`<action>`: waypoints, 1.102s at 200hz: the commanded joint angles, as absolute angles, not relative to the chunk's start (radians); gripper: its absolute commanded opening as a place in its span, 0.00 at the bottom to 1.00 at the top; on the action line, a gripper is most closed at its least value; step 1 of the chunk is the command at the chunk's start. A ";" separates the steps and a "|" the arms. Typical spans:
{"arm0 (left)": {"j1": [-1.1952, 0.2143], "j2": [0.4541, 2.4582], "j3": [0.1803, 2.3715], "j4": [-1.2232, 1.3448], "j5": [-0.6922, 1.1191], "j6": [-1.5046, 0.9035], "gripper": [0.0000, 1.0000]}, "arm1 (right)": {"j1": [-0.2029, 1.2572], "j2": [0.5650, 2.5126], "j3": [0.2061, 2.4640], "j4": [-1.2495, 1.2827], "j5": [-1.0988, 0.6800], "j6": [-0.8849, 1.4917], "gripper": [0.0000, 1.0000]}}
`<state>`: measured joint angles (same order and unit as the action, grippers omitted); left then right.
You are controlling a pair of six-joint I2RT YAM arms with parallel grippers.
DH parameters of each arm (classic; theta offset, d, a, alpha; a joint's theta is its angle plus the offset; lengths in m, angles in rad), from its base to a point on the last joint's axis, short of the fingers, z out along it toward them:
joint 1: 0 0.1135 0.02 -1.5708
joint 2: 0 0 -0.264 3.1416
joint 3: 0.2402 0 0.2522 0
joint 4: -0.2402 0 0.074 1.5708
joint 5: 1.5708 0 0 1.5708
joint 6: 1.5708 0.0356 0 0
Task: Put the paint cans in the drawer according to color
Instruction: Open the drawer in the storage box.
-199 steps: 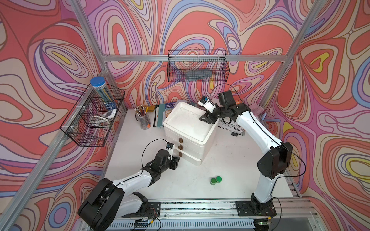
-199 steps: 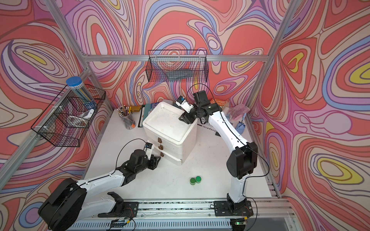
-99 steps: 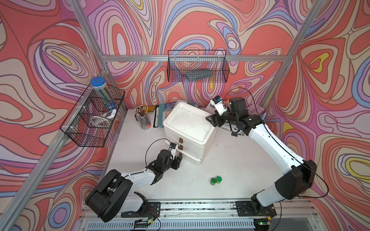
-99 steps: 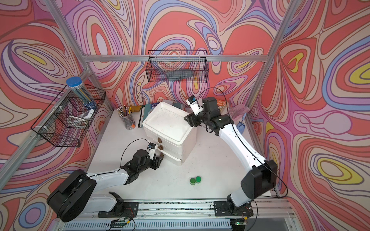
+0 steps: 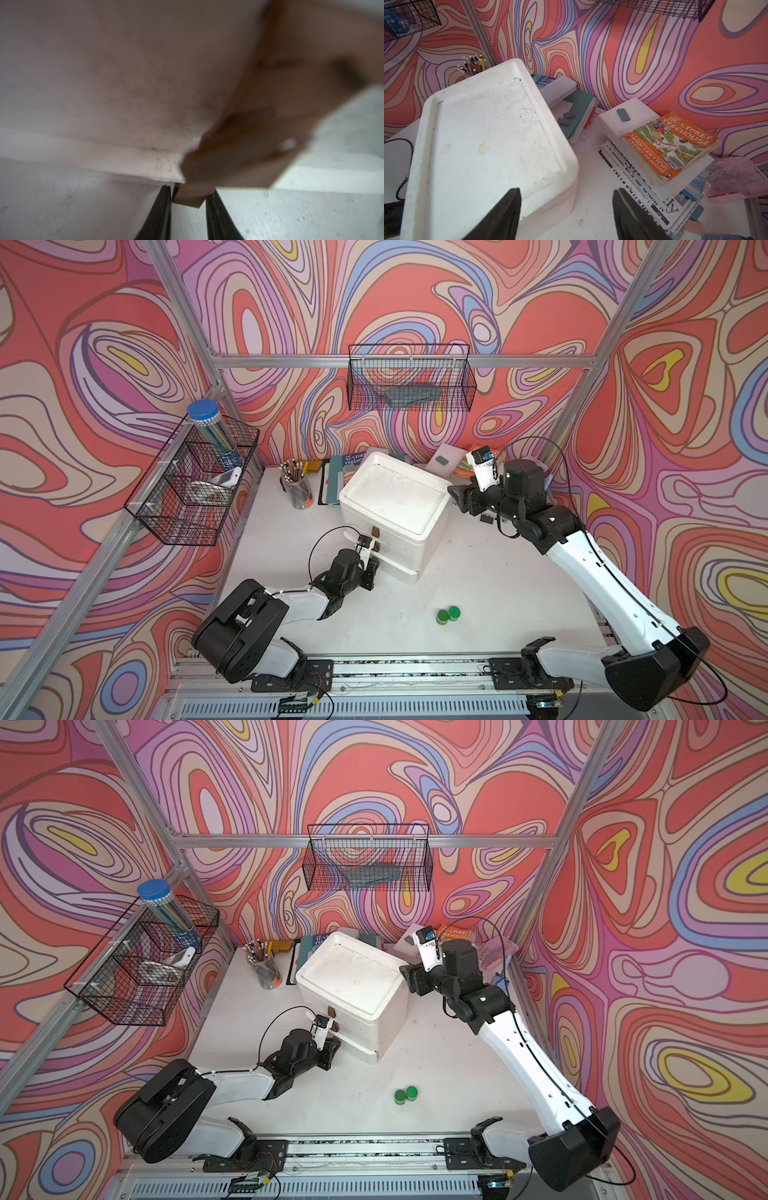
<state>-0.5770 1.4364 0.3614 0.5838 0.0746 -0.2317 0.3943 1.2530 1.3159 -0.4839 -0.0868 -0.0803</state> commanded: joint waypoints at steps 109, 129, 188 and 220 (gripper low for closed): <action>-0.578 1.068 0.215 0.376 0.010 -0.267 0.00 | 0.396 1.256 1.315 -0.446 -0.128 -0.052 0.68; -0.578 0.967 0.194 0.293 -0.009 -0.317 0.00 | 0.396 1.265 1.321 -0.436 -0.145 -0.049 0.68; -0.589 0.737 0.161 0.088 -0.065 -0.392 0.00 | 0.396 1.284 1.339 -0.430 -0.193 -0.019 0.66; -0.595 0.767 0.173 0.089 -0.054 -0.387 0.00 | 0.471 1.363 1.479 -0.540 -0.294 -0.018 0.61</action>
<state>-0.5888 0.7612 0.1616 0.0814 -0.0360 -0.3725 0.4019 1.3121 1.3716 -0.4789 -0.2134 -0.0227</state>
